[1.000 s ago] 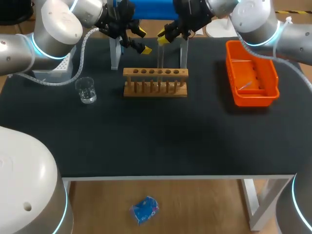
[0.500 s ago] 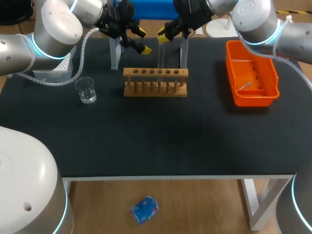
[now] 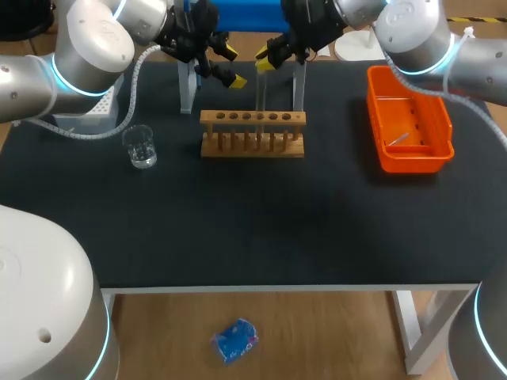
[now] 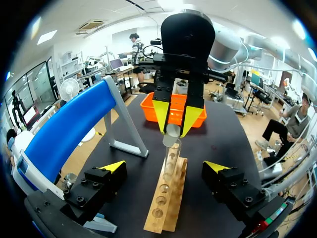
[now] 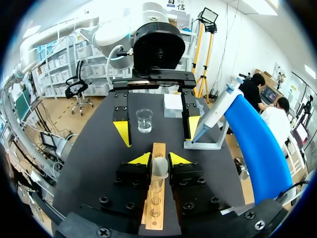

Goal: Invert the test tube, pick up the pipette, mount the tip to pipette, aspirate from beaker and dispense into the tube, eject the tip, return the pipette, and cap with the stopper.

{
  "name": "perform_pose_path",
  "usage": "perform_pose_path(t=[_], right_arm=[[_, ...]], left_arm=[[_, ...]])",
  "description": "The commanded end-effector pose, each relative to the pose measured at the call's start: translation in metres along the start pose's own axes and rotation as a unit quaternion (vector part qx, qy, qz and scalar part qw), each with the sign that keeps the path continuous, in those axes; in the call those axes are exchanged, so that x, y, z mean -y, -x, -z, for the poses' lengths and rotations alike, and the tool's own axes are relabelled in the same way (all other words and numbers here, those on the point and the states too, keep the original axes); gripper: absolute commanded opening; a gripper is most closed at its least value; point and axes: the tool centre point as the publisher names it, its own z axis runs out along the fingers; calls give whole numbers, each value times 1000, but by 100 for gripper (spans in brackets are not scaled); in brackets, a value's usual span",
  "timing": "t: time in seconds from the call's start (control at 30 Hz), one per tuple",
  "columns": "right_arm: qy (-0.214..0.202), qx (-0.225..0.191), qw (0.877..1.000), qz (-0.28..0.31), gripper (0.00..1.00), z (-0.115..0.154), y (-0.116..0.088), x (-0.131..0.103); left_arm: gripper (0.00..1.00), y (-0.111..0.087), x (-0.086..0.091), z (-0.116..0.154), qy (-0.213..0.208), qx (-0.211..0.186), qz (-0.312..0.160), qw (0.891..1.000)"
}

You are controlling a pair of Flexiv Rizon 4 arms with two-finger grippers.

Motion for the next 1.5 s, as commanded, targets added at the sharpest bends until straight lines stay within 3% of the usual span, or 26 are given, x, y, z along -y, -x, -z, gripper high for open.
perform_pose_path(t=[0.03, 1.5], right_arm=[[-1, 2, 1000, 2, 0, 1, 1, -1], [3, 7, 1000, 5, 0, 5, -7, -2]], left_arm=[[100, 1, 0, 0, 1, -1, 0, 1000], [100, 1, 0, 0, 1, -1, 0, 1000]])
